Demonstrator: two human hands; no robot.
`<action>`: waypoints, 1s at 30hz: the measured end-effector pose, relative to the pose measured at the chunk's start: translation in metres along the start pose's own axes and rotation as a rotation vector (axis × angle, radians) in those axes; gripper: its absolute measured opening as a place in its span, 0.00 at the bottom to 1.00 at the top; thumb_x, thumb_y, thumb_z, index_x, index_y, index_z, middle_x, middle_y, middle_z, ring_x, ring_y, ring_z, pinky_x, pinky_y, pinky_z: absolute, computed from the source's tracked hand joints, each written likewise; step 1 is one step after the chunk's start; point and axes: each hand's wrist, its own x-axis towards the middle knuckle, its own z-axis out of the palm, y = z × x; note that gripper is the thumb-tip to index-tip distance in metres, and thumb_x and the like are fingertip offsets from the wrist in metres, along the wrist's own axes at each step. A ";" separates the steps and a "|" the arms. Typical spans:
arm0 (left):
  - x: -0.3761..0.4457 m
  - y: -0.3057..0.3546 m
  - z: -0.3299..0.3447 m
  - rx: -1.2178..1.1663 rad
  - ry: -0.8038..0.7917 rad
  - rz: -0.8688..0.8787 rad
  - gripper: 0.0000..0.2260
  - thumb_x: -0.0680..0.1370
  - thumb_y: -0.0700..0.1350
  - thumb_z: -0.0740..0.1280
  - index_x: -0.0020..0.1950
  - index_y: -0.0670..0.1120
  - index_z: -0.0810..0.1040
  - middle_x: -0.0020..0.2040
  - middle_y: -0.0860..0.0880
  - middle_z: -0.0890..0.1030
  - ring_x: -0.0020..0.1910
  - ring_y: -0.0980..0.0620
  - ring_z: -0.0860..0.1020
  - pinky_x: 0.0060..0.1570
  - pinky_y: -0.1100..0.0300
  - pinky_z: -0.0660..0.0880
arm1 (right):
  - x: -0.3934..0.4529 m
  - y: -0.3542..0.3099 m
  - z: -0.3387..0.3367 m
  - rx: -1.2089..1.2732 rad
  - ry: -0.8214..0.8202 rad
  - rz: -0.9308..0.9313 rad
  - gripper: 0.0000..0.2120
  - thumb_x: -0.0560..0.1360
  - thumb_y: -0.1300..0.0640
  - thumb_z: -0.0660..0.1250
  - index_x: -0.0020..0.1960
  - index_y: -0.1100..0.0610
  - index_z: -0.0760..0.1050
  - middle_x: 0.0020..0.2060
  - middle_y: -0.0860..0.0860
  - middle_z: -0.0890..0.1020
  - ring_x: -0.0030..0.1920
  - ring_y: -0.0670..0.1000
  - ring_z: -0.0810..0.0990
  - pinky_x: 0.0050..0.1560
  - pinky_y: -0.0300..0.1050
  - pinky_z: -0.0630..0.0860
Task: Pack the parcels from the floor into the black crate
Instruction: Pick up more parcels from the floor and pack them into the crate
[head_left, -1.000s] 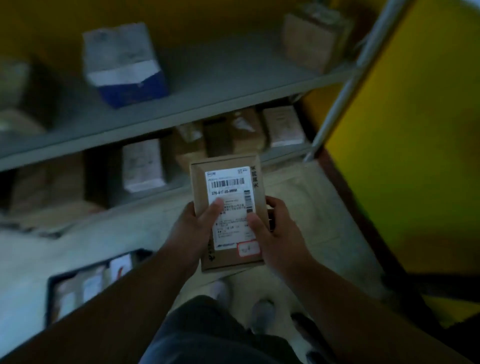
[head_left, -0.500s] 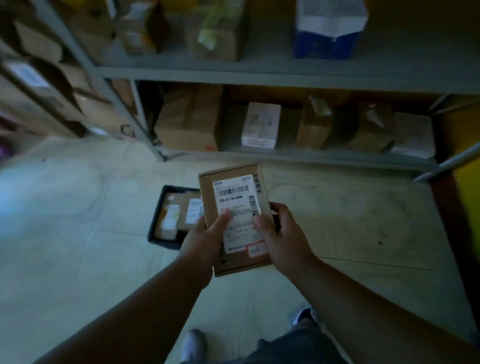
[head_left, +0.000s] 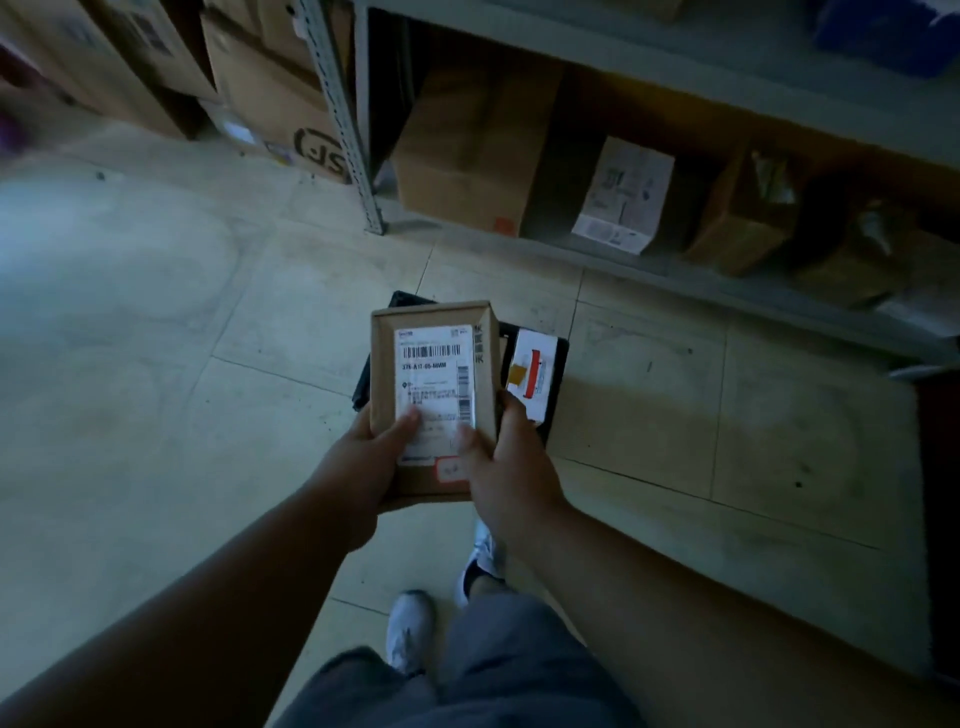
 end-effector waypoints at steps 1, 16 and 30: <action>0.021 -0.004 -0.001 0.012 0.037 0.011 0.12 0.75 0.55 0.69 0.58 0.61 0.77 0.47 0.49 0.87 0.44 0.45 0.86 0.36 0.51 0.82 | 0.018 0.010 0.008 -0.026 -0.025 0.015 0.20 0.80 0.45 0.62 0.70 0.50 0.66 0.60 0.46 0.77 0.55 0.47 0.79 0.47 0.39 0.78; 0.312 -0.071 -0.044 0.414 0.117 -0.002 0.17 0.81 0.57 0.62 0.70 0.64 0.67 0.54 0.53 0.82 0.45 0.51 0.83 0.26 0.61 0.77 | 0.234 0.194 0.147 -0.184 0.123 0.369 0.15 0.83 0.49 0.54 0.47 0.53 0.77 0.41 0.47 0.78 0.43 0.50 0.75 0.38 0.42 0.67; 0.375 -0.096 -0.042 0.331 0.180 -0.170 0.23 0.79 0.62 0.62 0.74 0.67 0.62 0.58 0.50 0.80 0.53 0.46 0.80 0.45 0.45 0.82 | 0.319 0.246 0.154 -0.489 0.008 0.480 0.10 0.76 0.61 0.63 0.35 0.54 0.72 0.34 0.53 0.76 0.41 0.59 0.79 0.30 0.43 0.68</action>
